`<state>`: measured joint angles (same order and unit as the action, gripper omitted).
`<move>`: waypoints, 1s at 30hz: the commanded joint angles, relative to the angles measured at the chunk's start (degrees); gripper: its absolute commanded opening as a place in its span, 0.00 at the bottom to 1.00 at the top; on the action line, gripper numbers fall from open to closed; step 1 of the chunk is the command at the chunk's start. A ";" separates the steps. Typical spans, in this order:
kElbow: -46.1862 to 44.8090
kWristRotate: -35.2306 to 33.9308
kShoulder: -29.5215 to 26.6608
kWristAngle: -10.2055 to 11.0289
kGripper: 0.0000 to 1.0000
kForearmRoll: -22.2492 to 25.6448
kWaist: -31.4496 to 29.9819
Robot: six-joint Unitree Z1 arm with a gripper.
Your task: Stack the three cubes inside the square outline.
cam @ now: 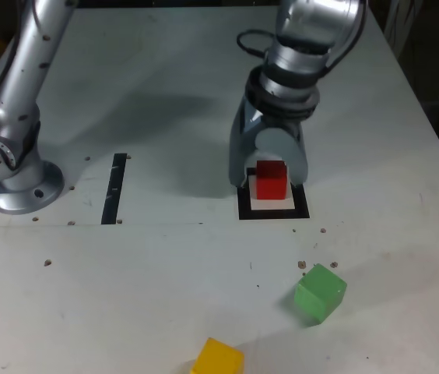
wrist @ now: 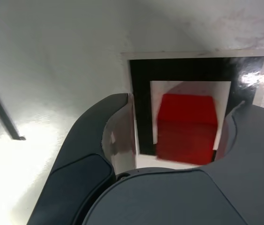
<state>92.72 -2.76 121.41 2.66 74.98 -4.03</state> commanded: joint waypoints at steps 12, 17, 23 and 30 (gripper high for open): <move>7.54 -1.78 -8.05 1.17 1.00 12.18 -22.37; 8.52 -3.67 -7.55 -0.68 0.99 12.01 -33.41; 14.57 -6.71 -2.86 -1.15 0.99 11.95 -42.51; 19.19 -9.63 5.62 -4.55 0.99 11.23 -46.94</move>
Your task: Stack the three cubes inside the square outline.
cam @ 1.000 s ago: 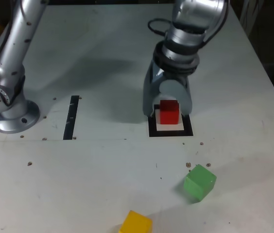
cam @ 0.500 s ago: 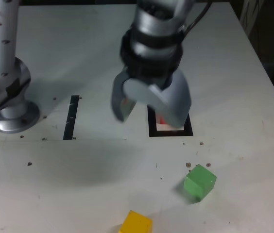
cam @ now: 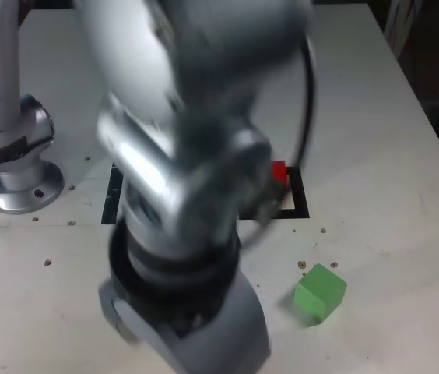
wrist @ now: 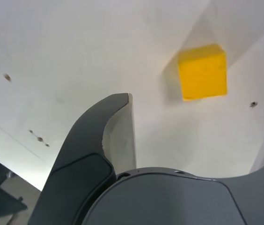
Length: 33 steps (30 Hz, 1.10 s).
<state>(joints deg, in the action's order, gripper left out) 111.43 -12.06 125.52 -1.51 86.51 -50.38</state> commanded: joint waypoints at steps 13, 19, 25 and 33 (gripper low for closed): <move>-0.18 -3.36 5.76 0.40 0.96 -0.78 -0.69; -0.06 -6.00 7.64 -0.76 0.87 -1.75 0.30; -0.41 -8.03 8.06 -1.22 0.65 -4.54 0.45; -1.44 -8.68 8.36 -0.65 0.54 -6.09 0.87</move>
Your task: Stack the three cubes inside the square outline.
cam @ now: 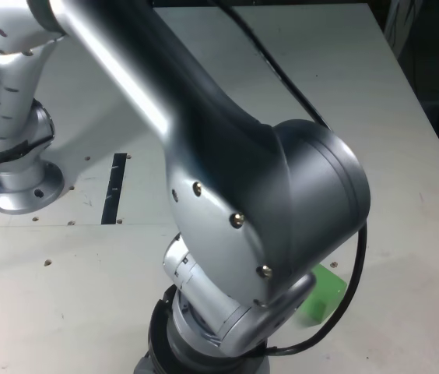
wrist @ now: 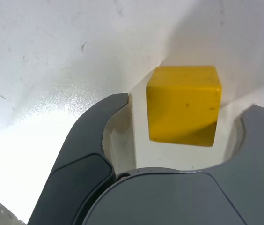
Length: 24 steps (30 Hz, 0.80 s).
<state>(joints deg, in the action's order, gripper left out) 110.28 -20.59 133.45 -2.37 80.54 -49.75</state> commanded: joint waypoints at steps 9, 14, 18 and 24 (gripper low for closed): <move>-0.58 -0.23 0.58 1.04 0.32 -1.28 0.62; -0.19 0.07 0.18 1.62 0.29 -1.20 0.62; -0.06 0.28 -0.91 3.08 0.26 -0.07 0.62; 0.09 1.40 -2.67 4.70 0.19 2.75 0.94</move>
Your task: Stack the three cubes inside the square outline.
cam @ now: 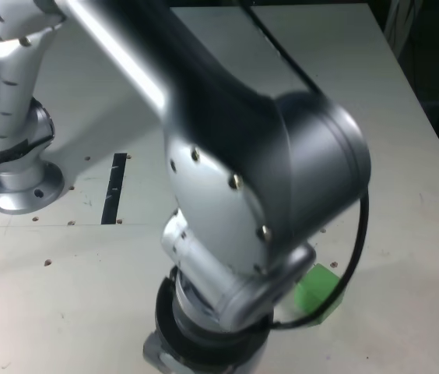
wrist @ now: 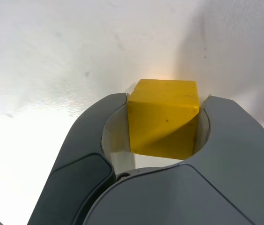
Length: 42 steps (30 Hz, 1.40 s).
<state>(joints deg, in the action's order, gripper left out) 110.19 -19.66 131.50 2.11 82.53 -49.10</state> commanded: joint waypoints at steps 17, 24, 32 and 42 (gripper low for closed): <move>-9.41 5.78 -22.80 5.22 0.17 7.65 11.54; -14.87 10.79 -27.38 5.82 0.17 7.71 25.03; -17.63 11.83 -26.37 5.34 0.17 6.85 38.02; -16.14 12.80 -19.60 3.07 0.17 2.08 42.84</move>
<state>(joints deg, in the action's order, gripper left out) 93.63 -7.11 110.85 5.65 85.39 -6.46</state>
